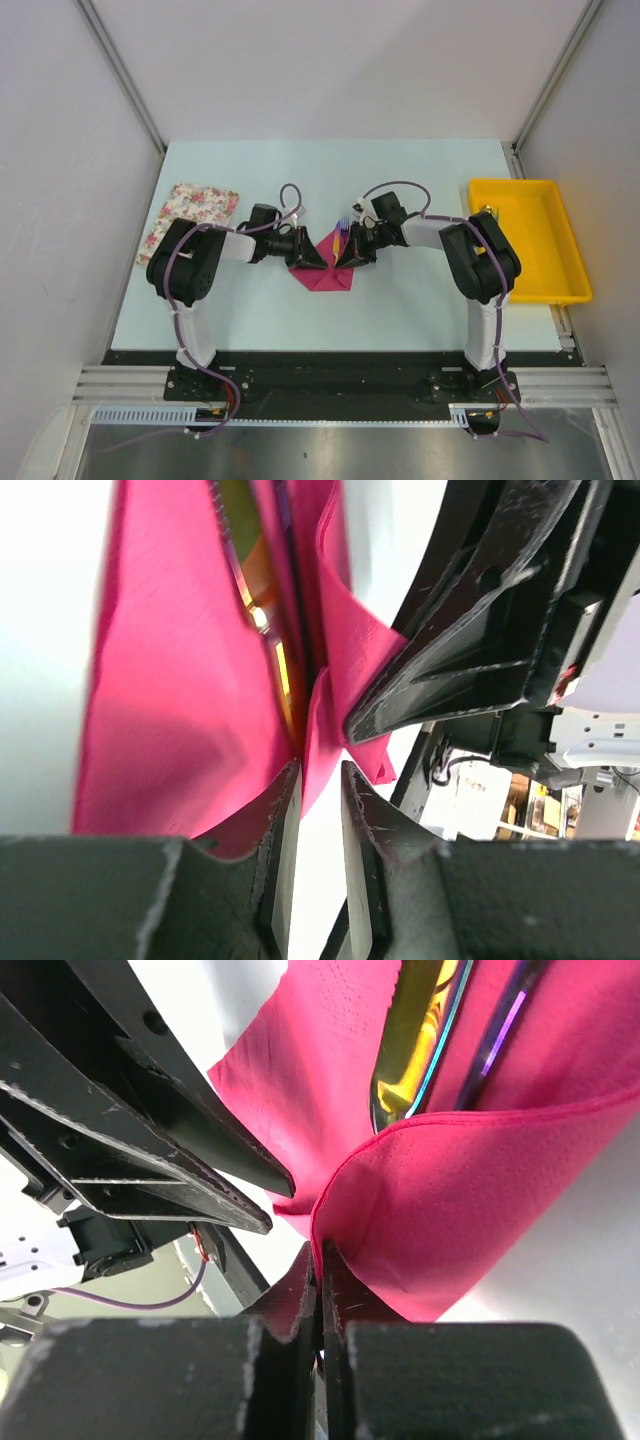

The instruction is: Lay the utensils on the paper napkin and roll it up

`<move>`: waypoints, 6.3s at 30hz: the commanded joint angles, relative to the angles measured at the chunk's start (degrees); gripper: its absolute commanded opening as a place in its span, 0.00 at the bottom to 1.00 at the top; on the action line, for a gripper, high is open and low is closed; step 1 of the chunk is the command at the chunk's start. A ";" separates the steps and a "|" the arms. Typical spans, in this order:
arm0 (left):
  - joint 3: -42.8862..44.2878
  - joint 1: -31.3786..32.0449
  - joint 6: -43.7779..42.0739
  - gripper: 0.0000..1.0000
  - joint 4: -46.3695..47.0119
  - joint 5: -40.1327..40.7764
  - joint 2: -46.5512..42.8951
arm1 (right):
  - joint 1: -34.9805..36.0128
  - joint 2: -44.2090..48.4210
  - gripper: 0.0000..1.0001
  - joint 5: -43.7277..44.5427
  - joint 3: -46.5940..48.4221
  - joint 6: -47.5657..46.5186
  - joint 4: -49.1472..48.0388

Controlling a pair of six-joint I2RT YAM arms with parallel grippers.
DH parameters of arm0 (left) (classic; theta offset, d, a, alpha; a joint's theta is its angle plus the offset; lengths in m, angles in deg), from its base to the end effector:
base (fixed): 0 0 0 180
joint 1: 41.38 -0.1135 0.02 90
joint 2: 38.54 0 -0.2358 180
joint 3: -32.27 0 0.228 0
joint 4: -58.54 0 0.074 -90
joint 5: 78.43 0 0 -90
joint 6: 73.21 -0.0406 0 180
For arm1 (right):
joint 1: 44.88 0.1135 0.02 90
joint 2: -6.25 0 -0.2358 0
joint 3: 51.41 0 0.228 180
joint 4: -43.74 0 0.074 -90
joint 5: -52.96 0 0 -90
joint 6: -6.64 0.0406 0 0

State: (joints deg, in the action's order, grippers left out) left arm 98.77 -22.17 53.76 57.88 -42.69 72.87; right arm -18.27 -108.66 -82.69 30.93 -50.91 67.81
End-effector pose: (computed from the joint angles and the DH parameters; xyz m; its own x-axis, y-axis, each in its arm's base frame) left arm 0.3064 -0.1417 0.1023 -0.9770 -0.0316 -0.2107 0.1767 0.4326 -0.8841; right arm 0.3158 0.1907 0.1191 -0.9868 -0.0749 -0.1436 -0.1602 0.5795 0.7991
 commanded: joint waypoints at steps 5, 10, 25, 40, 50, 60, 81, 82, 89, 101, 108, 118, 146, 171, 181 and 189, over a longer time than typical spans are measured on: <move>-0.62 -1.62 -4.98 0.27 -4.65 1.08 -3.66 | 1.69 -1.72 0.01 0.91 3.05 0.95 -2.05; -0.53 -1.62 -6.30 0.27 -5.80 1.61 -3.40 | 2.22 -2.60 0.01 1.35 3.49 1.13 -2.14; -1.67 -2.94 -5.95 0.26 -4.58 1.00 -4.71 | 3.27 -4.18 0.01 1.88 4.36 0.78 -2.58; -5.10 -4.70 -0.24 0.52 2.72 -0.41 -8.85 | 3.45 -5.32 0.69 1.61 4.98 1.13 -3.02; -1.68 -4.35 -0.74 0.51 -1.55 4.15 -4.37 | 3.36 -5.15 0.67 1.35 4.54 1.39 -3.54; -0.71 -3.73 1.61 0.41 -0.35 4.69 -2.61 | 2.92 -4.62 0.51 1.26 3.05 1.92 -5.39; 4.92 -0.92 -3.39 0.40 -10.37 10.84 -0.76 | 2.31 -4.18 0.41 1.44 2.17 1.83 -5.92; 4.92 -0.92 -3.92 0.41 -10.98 11.28 -1.20 | 2.22 -4.09 0.41 1.44 2.17 1.83 -5.92; 2.63 -0.66 -1.64 0.44 -8.96 12.60 -3.75 | 2.04 -3.83 0.40 1.70 1.91 1.74 -5.92; 5.44 1.63 -2.43 0.41 -11.60 13.39 -1.82 | 1.95 -3.39 0.40 1.18 1.20 1.83 -6.80; 6.32 2.07 -3.48 0.28 -13.27 14.53 -1.55 | 1.69 -2.69 0.40 0.82 0.41 1.83 -7.67; 6.50 2.07 -5.42 0.01 -16.61 15.94 -3.57 | 0.90 0.21 0.41 -0.58 0.15 2.62 -8.20; 7.82 2.07 -7.00 0.00 -18.37 18.75 -3.66 | 2.65 -0.31 0.00 11.02 5.33 -3.79 -1.09; 3.43 3.64 -13.42 0.33 -15.47 7.95 -15.97 | 4.15 -7.08 0.00 18.93 6.39 -7.84 5.33; 2.63 7.25 -6.74 0.15 -6.41 10.22 -7.01 | 2.57 -6.82 0.00 14.36 6.74 -7.66 3.84; 6.15 7.25 -9.28 0.06 -12.55 16.81 -0.50 | 2.48 -5.15 0.00 12.51 7.26 -7.22 2.87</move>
State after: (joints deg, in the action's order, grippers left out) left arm 101.94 -14.79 45.79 47.65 -29.60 70.75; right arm -14.72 -113.23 -72.51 37.58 -56.46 69.61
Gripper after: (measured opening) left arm 0.075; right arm 0.009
